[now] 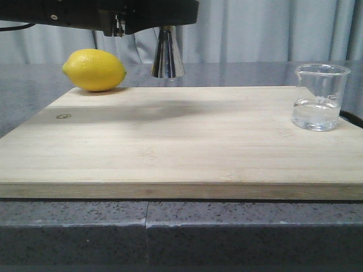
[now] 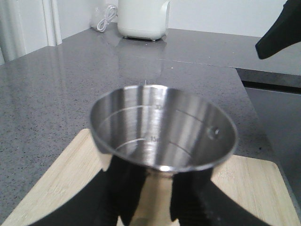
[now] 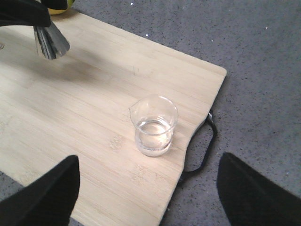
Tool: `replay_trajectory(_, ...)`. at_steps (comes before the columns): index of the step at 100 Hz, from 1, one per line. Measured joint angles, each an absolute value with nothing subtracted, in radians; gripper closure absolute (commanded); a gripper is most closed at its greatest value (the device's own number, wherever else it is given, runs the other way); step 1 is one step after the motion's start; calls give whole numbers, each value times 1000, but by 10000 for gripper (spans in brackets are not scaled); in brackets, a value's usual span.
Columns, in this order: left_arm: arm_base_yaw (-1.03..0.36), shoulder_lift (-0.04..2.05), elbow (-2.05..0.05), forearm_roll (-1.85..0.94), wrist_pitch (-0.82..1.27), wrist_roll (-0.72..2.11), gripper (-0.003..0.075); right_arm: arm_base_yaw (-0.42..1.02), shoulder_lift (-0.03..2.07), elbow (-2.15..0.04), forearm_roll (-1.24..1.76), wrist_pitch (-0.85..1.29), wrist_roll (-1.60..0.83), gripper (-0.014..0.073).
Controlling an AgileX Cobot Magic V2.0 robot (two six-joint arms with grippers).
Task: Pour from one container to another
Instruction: 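Reach the right gripper to the glass beaker, grasp and lift it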
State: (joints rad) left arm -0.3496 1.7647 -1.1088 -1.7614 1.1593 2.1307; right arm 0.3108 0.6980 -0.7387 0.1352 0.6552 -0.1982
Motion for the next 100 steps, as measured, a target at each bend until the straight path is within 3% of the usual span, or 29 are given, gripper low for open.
replay_trajectory(21,-350,1765,-1109,-1761,1159,2131,500,337,705,-510,184,293,-186,50)
replay_trajectory(49,-350,1765,-1109,-1761,1159,2131,500,489,770,-246,197,-243,-183,50)
replay_trajectory(100,-350,1765,-1109,-1761,1159,2131,500,502,1156,-202,209,-743,-183,50)
